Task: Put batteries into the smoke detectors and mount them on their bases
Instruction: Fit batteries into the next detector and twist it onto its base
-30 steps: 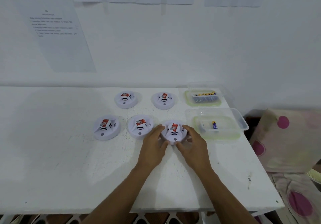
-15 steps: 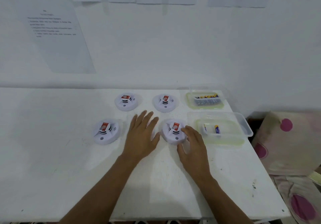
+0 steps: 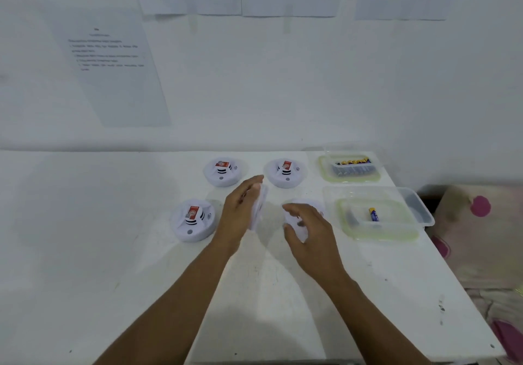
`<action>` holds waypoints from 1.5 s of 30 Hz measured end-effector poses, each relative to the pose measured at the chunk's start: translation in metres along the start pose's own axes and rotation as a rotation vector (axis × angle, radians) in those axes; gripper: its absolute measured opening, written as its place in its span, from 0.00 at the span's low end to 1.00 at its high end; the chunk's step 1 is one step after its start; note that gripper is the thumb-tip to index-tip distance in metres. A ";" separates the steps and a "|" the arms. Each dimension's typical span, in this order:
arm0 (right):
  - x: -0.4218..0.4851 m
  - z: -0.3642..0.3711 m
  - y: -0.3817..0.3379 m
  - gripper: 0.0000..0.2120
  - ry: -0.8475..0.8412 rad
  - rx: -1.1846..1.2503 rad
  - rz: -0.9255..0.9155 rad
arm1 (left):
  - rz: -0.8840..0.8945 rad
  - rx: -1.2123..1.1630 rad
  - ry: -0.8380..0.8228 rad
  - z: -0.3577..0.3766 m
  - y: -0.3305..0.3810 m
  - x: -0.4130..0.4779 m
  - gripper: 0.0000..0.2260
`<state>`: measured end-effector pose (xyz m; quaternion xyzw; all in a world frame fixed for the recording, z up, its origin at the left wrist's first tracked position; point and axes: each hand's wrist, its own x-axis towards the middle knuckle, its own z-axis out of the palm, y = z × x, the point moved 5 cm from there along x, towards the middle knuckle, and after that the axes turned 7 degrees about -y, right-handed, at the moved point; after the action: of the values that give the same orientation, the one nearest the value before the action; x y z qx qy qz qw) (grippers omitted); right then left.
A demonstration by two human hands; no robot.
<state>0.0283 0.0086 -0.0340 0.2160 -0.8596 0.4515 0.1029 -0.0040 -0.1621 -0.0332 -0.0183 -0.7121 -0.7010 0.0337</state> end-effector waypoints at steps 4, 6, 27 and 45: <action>0.017 0.021 -0.032 0.22 -0.036 0.060 -0.003 | -0.209 -0.652 -0.109 0.006 0.003 -0.012 0.15; 0.018 0.028 -0.043 0.24 0.015 0.074 0.005 | -0.227 -0.802 -0.107 0.004 0.003 -0.018 0.16; 0.044 0.017 -0.043 0.06 0.001 -0.006 0.016 | -0.132 -0.682 -0.053 -0.048 0.005 -0.010 0.16; 0.068 0.032 -0.045 0.17 -0.061 -0.099 -0.027 | -0.133 -0.887 -0.119 -0.048 0.011 -0.001 0.24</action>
<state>-0.0109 -0.0592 0.0056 0.2359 -0.8805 0.4003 0.0934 -0.0007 -0.2104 -0.0220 -0.0255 -0.3432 -0.9368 -0.0633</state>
